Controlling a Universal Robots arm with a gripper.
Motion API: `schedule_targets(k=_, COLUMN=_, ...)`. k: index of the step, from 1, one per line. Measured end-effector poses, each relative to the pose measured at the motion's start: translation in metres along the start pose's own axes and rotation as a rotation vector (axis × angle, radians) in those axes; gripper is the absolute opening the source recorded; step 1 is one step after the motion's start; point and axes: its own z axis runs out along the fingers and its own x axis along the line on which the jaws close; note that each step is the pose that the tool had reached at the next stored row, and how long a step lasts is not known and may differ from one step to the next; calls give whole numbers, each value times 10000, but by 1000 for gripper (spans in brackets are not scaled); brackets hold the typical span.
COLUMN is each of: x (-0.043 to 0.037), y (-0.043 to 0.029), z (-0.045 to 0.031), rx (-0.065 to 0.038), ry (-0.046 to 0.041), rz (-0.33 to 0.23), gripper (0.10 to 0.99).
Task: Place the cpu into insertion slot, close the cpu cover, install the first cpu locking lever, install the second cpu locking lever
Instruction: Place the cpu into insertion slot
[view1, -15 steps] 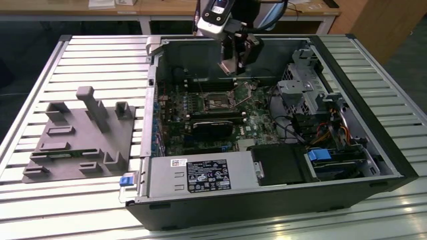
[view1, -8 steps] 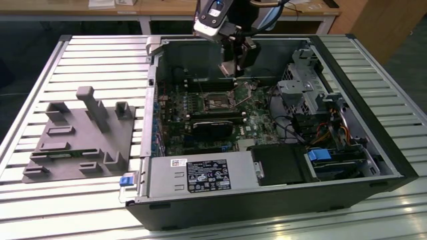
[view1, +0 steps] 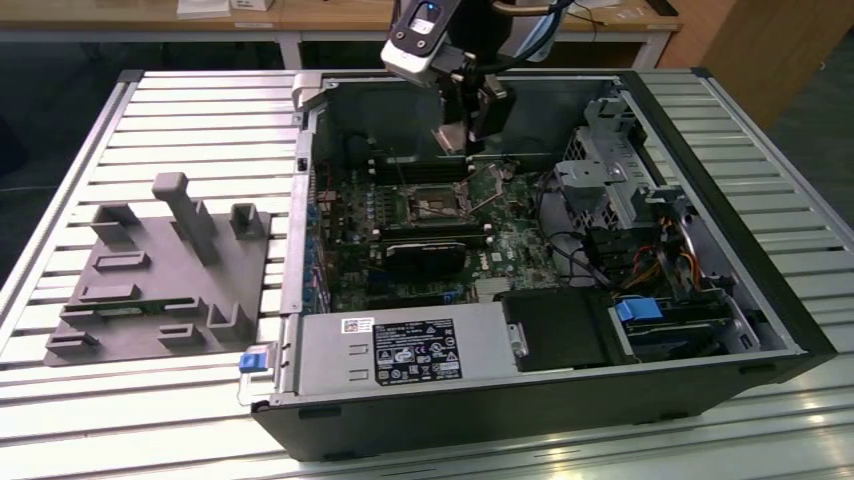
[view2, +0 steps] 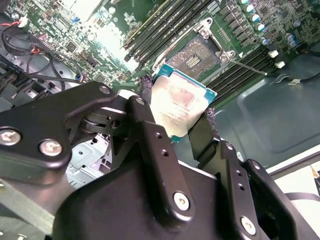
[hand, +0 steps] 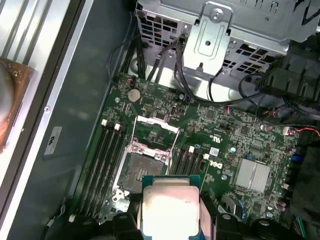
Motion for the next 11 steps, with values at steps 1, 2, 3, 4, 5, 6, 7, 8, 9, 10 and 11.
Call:
schedule_targets(k=1, x=0, y=-1, z=1, rx=0, ry=0, rz=1, gripper=541)
schedule_targets(k=2, x=0, y=-2, z=3, rx=0, ry=0, rz=1, gripper=541)
schedule_targets(k=3, x=0, y=-2, z=5, rx=1, ry=-1, rz=3, gripper=541)
schedule_targets(k=4, x=0, y=-3, z=6, rx=1, ry=-1, rz=8, gripper=541)
schedule_targets(k=5, x=0, y=-3, z=7, rx=1, ry=-1, rz=10, gripper=541)
schedule_targets(k=6, x=0, y=-3, z=9, rx=1, ry=-1, rz=12, gripper=541)
schedule_targets(k=7, x=0, y=-3, z=11, rx=1, ry=-1, rz=14, gripper=541)
schedule_targets(k=8, x=0, y=-3, z=13, rx=1, ry=-1, rz=16, gripper=541)
schedule_targets(k=9, x=0, y=-3, z=14, rx=0, ry=-1, rz=20, gripper=541)
schedule_targets(k=10, x=0, y=-4, z=16, rx=1, ry=-2, rz=24, gripper=541)
schedule_targets(k=11, x=0, y=-4, z=18, rx=1, ry=-3, rz=31, gripper=541)
